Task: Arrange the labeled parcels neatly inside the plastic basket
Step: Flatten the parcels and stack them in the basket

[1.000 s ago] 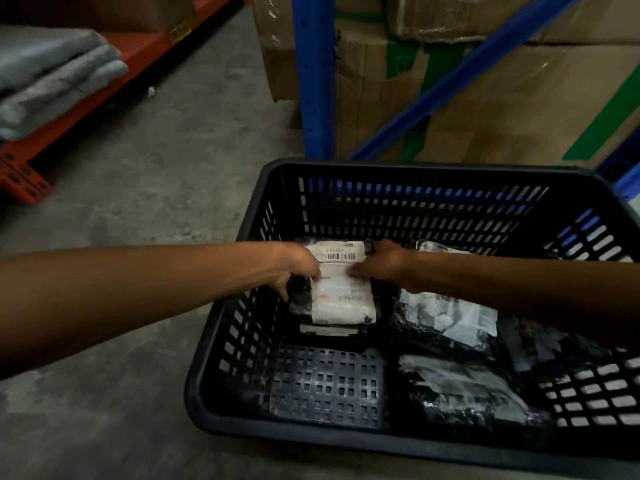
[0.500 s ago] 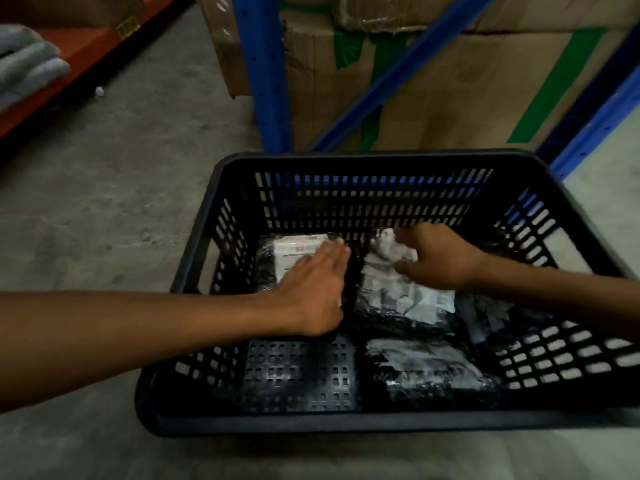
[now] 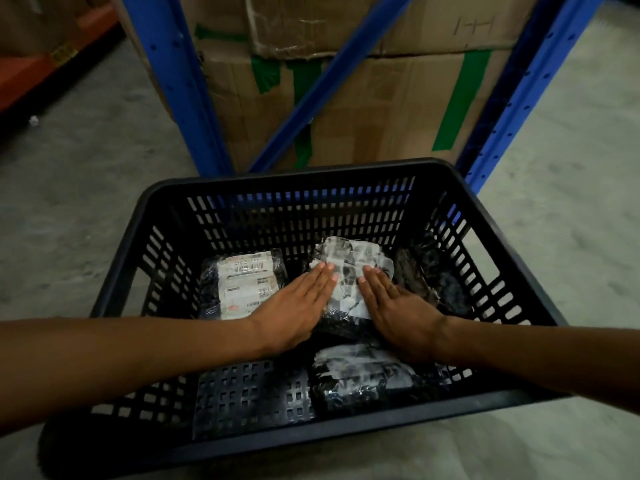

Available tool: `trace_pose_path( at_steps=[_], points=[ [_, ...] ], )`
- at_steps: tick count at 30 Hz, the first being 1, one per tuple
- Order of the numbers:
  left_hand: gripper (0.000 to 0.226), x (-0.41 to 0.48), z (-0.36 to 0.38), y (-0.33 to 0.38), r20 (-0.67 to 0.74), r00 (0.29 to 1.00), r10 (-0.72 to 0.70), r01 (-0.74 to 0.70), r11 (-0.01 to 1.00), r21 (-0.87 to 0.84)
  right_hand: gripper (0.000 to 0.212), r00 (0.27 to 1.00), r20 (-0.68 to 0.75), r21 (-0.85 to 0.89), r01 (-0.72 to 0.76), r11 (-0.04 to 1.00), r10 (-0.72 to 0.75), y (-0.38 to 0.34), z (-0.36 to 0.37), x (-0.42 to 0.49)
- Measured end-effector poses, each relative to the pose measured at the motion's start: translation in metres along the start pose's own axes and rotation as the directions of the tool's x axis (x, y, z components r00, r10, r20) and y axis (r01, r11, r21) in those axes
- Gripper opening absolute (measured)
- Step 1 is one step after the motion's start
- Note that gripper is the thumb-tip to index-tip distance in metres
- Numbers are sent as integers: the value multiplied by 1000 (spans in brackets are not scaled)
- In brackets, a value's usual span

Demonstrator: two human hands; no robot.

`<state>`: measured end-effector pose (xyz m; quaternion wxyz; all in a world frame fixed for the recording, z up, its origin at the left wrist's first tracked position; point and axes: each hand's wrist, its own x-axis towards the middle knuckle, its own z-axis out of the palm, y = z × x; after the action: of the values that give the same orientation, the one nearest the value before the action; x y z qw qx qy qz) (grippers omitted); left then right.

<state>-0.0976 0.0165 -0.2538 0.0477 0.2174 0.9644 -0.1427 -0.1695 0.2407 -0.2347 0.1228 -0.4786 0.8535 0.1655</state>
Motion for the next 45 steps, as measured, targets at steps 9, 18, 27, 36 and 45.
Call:
trace_pose_path(
  at_steps=[9, 18, 27, 36, 45],
  points=[
    [72, 4, -71, -48, -12, 998, 54, -54, 884, -464, 70, 959, -273, 453, 60, 889, 75, 22, -59, -22],
    [41, -31, -172, -81, 242, 841, -483, 148, -224, -963, 29, 915, -170, 953, 248, -177, 365, 56, -149, -34],
    [36, -83, -126, -49, 736, 604, -306, 434, -648, -625, 36, 909, 338, 881, -216, -421, 242, -27, -128, 25],
    [51, -90, -111, -78, 760, 412, -503, 403, -647, -647, 26, 937, 214, 939, -119, -322, 276, -59, -128, 74],
    [41, -81, -87, -102, 733, 378, -565, 579, -473, -664, 72, 960, 106, 988, -132, 85, 259, -79, -95, 151]
  ],
)
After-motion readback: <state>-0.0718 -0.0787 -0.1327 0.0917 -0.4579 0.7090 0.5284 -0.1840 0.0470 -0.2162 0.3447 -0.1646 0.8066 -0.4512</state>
